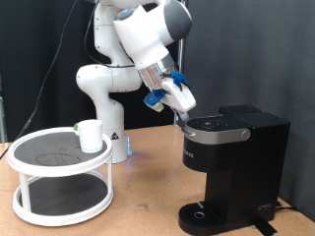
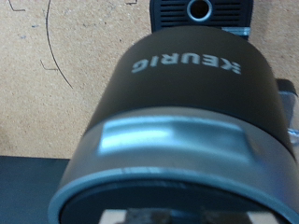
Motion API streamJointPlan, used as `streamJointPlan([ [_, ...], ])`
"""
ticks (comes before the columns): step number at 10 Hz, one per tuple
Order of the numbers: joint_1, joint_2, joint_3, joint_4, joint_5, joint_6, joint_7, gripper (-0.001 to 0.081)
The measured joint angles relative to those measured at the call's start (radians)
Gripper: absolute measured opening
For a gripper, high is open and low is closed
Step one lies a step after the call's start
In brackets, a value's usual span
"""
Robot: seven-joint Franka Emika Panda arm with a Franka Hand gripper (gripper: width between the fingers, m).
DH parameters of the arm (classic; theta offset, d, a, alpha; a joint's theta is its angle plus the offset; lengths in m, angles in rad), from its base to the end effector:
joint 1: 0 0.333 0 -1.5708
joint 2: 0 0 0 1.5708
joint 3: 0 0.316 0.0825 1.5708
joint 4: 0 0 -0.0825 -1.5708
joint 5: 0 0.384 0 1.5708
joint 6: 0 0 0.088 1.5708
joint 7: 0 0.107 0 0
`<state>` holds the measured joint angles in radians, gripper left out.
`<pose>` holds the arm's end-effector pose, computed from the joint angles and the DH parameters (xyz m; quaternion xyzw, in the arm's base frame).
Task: Make a cup of coffee with the keurig machine
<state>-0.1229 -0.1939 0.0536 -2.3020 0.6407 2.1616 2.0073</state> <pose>0.4904 -0.0096 0.4376 -0.3370 0.9042 0.2004 0.1695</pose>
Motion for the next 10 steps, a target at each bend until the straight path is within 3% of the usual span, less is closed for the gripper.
streamJointPlan([
  [2,0.000,-0.033,-0.015,-0.004,0.049,-0.042,0.000,0.0000],
  [4,0.001,-0.035,-0.013,-0.012,0.052,-0.025,-0.003,0.0000],
  [7,0.000,-0.114,-0.026,-0.104,0.079,-0.053,-0.046,0.0000],
  [10,0.000,-0.191,-0.077,-0.170,0.073,-0.183,-0.170,0.0000],
])
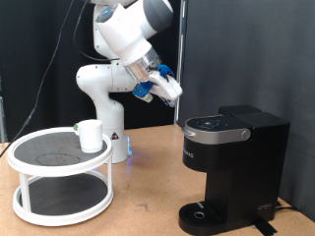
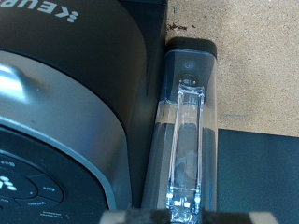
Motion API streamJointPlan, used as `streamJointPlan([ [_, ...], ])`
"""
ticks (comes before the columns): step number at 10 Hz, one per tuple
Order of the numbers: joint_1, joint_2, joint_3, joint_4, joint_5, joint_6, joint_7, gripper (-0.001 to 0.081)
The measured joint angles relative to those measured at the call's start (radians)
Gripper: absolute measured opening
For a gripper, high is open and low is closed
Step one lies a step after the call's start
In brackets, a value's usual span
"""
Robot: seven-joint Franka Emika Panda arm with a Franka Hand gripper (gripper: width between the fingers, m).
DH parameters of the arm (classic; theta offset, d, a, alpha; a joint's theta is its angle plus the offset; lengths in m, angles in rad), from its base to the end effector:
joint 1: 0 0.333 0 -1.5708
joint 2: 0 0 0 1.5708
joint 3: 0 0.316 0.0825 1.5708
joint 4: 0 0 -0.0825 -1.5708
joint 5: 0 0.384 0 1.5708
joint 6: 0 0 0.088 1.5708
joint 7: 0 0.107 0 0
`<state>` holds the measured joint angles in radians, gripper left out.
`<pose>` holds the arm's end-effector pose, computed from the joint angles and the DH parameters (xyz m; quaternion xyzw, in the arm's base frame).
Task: Make a cup of coffee with the keurig machine
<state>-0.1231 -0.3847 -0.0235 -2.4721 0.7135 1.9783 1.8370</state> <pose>0.4175 -0.0199 0.4367 -0.3818 0.8667 0.2715 0.1712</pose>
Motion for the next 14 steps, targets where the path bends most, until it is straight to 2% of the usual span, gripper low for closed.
streamJointPlan([
  [1,0.000,0.001,0.002,0.000,0.000,0.007,0.009,0.0000],
  [2,0.000,-0.004,0.007,-0.013,0.027,0.064,0.038,0.0000],
  [3,-0.001,-0.023,0.009,-0.045,0.075,0.132,0.073,0.0000],
  [4,-0.008,-0.056,0.003,-0.081,0.103,0.150,0.121,0.0000],
  [6,-0.035,-0.122,-0.018,-0.137,0.101,0.109,0.178,0.0000],
  [8,-0.050,-0.184,-0.054,-0.177,0.085,0.054,0.144,0.0000],
  [9,-0.050,-0.183,-0.053,-0.177,0.085,0.055,0.145,0.0000],
  [11,-0.057,-0.183,-0.082,-0.180,0.111,-0.017,0.222,0.0000],
  [14,-0.121,-0.237,-0.148,-0.234,0.142,-0.055,0.333,0.0000],
])
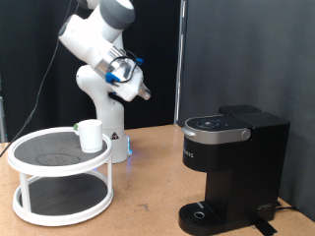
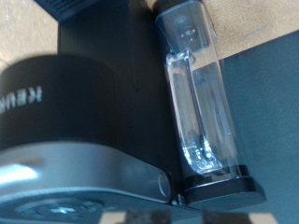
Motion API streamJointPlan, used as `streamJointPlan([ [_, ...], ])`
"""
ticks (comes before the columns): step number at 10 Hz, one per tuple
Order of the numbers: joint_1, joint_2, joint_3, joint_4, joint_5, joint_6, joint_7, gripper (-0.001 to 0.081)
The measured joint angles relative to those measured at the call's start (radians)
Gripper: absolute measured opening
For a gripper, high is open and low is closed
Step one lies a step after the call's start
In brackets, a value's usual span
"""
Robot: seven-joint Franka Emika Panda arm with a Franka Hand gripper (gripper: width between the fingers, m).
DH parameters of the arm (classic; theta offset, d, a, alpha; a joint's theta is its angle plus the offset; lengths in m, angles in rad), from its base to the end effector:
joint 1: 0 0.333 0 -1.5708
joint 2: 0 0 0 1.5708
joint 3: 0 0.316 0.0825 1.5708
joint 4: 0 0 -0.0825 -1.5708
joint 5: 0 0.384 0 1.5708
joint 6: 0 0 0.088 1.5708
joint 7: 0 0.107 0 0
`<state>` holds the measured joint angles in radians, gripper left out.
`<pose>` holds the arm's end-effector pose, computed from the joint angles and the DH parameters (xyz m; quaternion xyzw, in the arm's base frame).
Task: Make a cup of coffee with the keurig machine
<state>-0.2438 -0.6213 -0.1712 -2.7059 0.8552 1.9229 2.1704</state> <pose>0.3320 -0.0865 0.4248 -0.0930 0.8985 0.3810 0.1970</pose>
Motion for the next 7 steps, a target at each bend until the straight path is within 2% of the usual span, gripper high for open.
streamJointPlan([
  [3,-0.086,-0.047,-0.051,-0.025,-0.121,-0.110,0.032,0.0000],
  [4,-0.101,-0.063,-0.065,-0.029,-0.139,-0.137,0.032,0.0000],
  [6,-0.103,-0.062,-0.063,-0.029,-0.163,-0.133,0.032,0.0000],
  [7,-0.110,-0.066,-0.062,-0.033,-0.198,-0.101,0.019,0.0000],
])
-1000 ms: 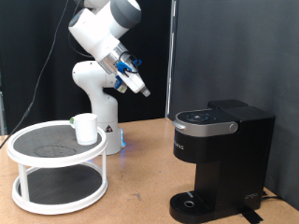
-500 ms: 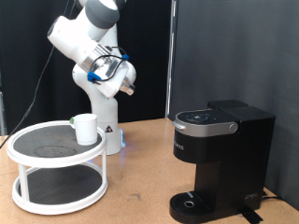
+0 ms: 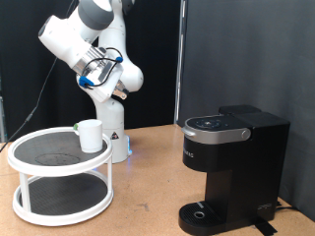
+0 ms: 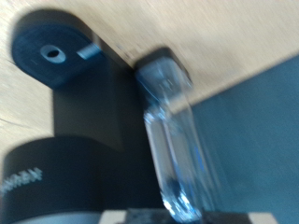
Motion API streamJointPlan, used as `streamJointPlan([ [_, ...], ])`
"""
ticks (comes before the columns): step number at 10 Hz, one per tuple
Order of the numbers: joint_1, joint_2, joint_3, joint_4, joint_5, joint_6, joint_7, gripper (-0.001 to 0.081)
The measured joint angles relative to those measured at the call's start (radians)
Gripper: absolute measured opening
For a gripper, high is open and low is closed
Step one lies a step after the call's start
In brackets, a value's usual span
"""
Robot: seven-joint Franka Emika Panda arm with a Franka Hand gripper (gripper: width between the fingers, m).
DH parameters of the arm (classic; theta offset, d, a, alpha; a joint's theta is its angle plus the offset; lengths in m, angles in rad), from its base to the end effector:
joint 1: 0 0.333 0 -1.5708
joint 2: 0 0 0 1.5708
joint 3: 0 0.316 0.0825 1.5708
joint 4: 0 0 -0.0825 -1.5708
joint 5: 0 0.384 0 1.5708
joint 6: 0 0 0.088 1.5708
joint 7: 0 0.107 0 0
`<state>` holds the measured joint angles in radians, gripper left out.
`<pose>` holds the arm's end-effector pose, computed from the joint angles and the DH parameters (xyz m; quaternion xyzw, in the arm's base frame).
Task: Make a cup of coffee with the keurig machine
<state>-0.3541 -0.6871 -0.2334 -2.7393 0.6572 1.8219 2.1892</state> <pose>0.2877 -0.1268 0.4181 -0.0827 0.9176 0.3549 0.1590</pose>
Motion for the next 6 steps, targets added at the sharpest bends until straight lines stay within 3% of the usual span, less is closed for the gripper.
streamJointPlan([
  [3,-0.065,-0.041,-0.025,-0.028,-0.100,0.080,-0.129,0.0000],
  [5,-0.106,-0.069,-0.069,-0.022,-0.150,0.072,-0.200,0.0000],
  [6,-0.119,-0.071,-0.094,-0.009,-0.156,0.031,-0.203,0.0000],
])
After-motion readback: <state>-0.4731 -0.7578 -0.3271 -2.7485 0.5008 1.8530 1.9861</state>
